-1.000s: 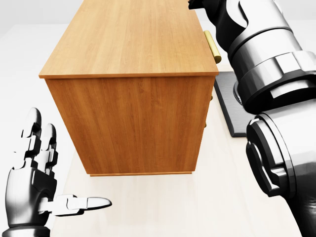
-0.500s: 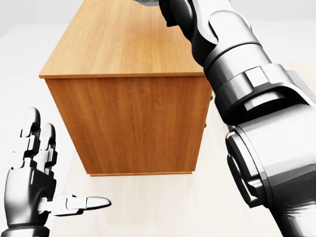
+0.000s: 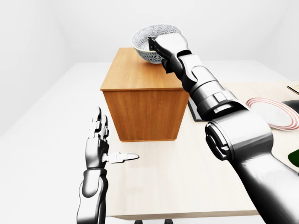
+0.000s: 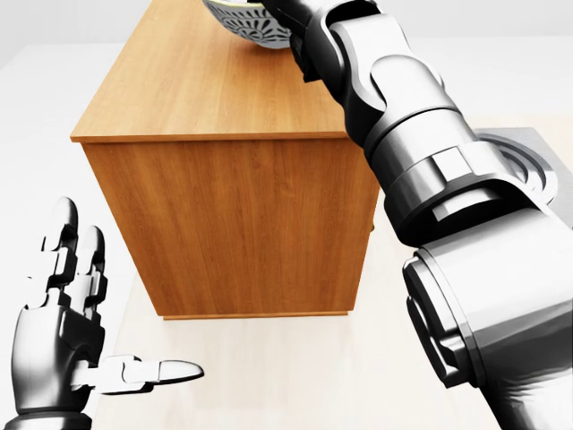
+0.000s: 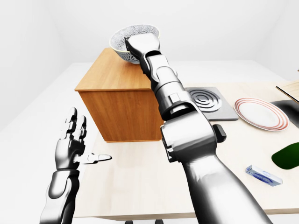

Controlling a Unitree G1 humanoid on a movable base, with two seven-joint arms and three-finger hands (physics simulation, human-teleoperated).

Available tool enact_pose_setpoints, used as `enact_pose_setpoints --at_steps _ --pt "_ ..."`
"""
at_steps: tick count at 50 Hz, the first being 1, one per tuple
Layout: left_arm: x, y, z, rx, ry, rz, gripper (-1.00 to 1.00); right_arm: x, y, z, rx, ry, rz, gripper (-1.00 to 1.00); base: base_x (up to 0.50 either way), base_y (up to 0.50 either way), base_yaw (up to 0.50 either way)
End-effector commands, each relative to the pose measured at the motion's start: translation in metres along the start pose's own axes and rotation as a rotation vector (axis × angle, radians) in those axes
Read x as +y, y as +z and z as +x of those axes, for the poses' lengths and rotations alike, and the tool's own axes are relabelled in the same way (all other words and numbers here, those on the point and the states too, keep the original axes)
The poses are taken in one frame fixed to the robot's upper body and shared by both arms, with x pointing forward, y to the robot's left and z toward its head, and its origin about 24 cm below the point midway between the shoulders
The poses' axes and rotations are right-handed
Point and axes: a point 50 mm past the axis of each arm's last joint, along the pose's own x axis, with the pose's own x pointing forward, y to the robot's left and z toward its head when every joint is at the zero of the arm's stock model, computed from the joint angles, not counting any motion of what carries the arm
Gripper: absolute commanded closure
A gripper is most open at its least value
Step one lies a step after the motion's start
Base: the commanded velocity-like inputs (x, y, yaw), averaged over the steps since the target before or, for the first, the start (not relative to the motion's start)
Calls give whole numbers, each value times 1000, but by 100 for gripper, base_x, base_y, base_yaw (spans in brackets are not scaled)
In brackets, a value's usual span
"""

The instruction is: Put the bowl on the top of the cabinet.

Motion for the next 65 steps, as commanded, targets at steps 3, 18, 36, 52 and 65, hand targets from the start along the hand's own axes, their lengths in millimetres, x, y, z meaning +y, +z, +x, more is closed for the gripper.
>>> enact_pose_setpoints --at_steps 3,18,36,52,65 --pt "0 -2 0 10 -2 0 -100 2 -2 -1 5 -27 20 100 0 0 0" --pt "1 0 1 0 6 -1 -100 -1 -1 0 3 -21 18 -100 0 0 0" --pt "1 0 2 -1 4 -2 -100 -66 -25 0 60 -114 -19 -100 0 0 0" --pt "0 -1 2 3 3 -3 -100 -173 -76 -30 207 -289 -72 -100 0 0 0" --pt "0 1 1 -4 4 -1 -100 -238 -116 -73 343 -406 -99 -100 0 0 0"
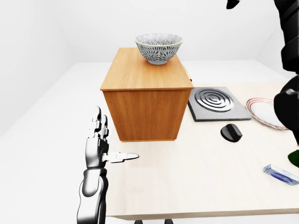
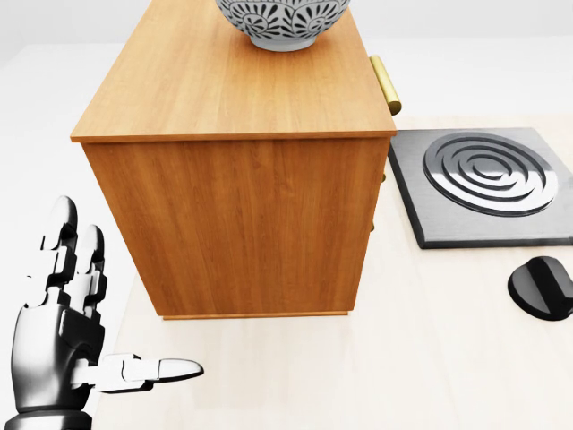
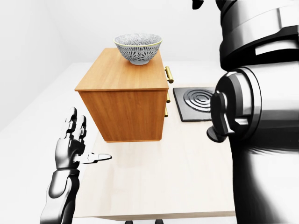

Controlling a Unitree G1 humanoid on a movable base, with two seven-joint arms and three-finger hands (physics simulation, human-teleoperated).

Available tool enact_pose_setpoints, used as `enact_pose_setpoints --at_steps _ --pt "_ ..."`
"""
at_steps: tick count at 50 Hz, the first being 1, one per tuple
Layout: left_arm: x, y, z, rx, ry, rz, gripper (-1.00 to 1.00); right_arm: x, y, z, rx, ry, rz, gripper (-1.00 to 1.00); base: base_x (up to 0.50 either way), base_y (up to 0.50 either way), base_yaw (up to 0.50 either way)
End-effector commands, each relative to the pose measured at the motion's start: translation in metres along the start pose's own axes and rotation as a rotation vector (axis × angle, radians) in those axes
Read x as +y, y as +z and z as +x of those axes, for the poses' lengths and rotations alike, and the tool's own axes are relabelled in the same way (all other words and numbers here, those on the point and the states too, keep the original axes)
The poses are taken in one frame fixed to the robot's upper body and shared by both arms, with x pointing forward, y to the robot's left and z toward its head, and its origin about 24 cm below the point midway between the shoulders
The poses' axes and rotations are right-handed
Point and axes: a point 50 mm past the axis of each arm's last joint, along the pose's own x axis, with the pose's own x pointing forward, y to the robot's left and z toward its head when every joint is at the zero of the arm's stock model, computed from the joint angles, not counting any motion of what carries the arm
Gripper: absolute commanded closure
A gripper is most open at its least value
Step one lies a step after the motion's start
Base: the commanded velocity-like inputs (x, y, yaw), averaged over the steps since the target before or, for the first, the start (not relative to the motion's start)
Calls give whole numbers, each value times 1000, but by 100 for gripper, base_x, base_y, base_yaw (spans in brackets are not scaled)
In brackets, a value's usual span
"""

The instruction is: Put the bowl on the top of the cabinet.

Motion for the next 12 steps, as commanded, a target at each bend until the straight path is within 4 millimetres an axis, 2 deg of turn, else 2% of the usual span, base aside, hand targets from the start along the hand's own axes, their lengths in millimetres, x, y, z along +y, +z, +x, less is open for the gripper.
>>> enact_pose_setpoints --at_steps 1,12 --pt "0 1 0 -4 1 1 -100 -60 -43 -11 112 -100 -20 -100 0 0 0" --pt "-1 -1 -1 4 -4 2 -100 -67 -75 -20 191 -106 -3 -100 0 0 0"
